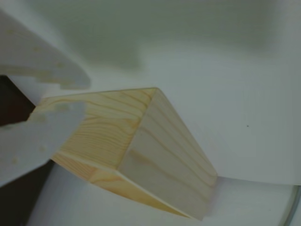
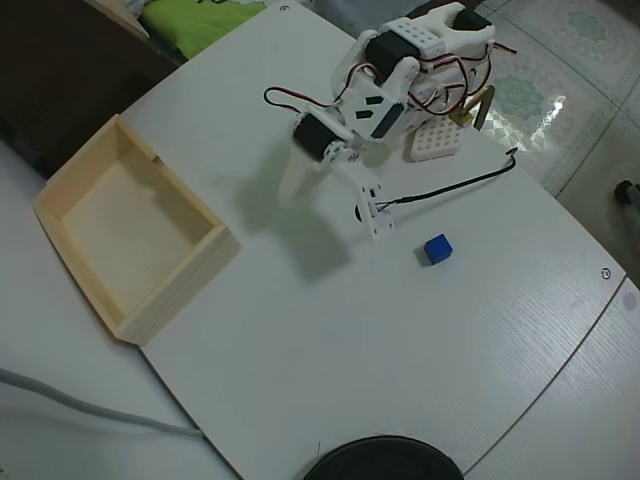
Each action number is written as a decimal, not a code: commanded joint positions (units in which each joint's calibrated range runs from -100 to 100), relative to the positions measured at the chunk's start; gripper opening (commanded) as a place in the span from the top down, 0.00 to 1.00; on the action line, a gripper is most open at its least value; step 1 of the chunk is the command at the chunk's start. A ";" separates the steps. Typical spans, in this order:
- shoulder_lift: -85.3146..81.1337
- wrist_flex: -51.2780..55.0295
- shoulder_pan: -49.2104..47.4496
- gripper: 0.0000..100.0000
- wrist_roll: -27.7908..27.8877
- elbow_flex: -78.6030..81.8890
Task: Pick up the small blue cube and put it into the box
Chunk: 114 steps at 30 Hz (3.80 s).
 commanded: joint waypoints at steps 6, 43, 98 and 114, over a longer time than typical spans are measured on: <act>-0.34 0.10 0.18 0.98 0.09 1.00; -0.34 0.10 0.18 0.98 0.09 1.00; -0.34 0.10 0.18 0.98 0.09 1.00; -0.34 -0.07 -1.07 0.98 -0.07 1.00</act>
